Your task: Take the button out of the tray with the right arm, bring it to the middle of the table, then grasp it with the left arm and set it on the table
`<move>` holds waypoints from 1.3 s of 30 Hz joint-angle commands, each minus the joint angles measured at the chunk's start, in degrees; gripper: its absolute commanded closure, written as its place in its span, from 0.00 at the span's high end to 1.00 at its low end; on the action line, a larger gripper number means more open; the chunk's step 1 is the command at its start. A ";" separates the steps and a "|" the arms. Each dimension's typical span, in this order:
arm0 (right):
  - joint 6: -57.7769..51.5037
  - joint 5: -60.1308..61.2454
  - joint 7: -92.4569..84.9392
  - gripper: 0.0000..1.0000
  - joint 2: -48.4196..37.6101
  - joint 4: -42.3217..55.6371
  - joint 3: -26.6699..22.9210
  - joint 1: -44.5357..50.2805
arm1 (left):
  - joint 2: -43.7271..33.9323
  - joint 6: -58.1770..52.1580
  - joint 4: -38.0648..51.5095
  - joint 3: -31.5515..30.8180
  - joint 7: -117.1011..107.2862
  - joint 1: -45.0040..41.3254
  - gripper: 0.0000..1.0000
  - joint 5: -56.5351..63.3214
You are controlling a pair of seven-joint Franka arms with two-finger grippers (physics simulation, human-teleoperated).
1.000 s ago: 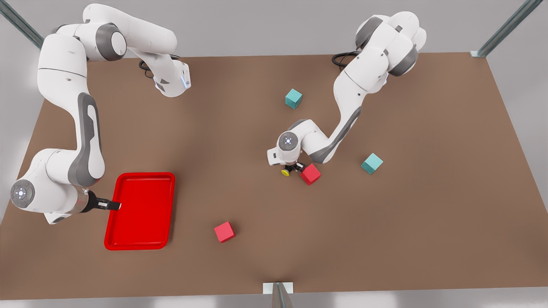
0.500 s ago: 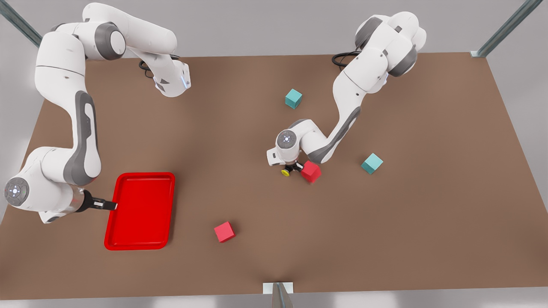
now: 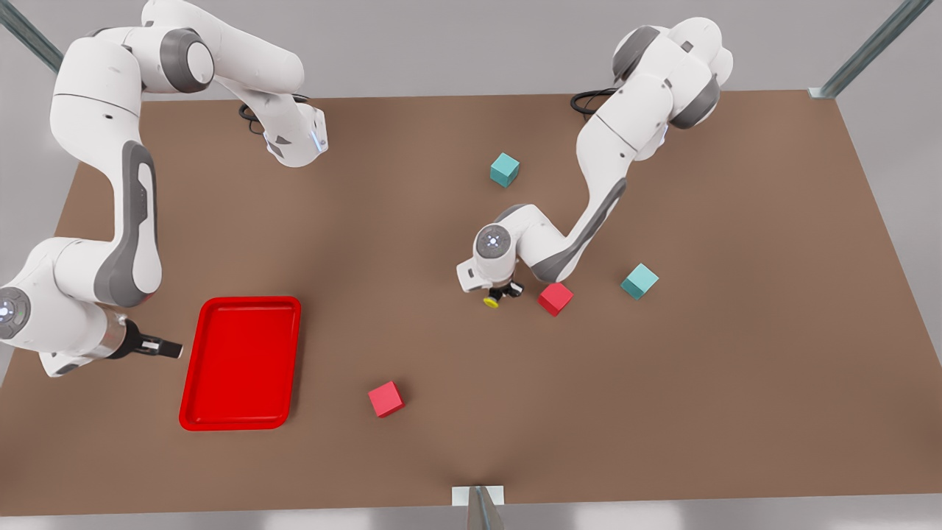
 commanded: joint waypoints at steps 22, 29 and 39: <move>0.50 0.01 -0.15 1.00 0.17 0.03 0.01 0.04 | 7.68 -3.68 24.47 11.48 -56.19 -3.60 0.45 -4.53; 0.41 0.01 0.03 1.00 0.35 0.03 0.10 0.22 | 9.17 0.11 23.85 33.80 -66.11 -20.39 0.45 4.08; 0.41 0.01 0.12 1.00 0.70 0.03 0.19 0.31 | 13.30 3.01 23.50 33.98 -91.78 -21.62 0.45 19.55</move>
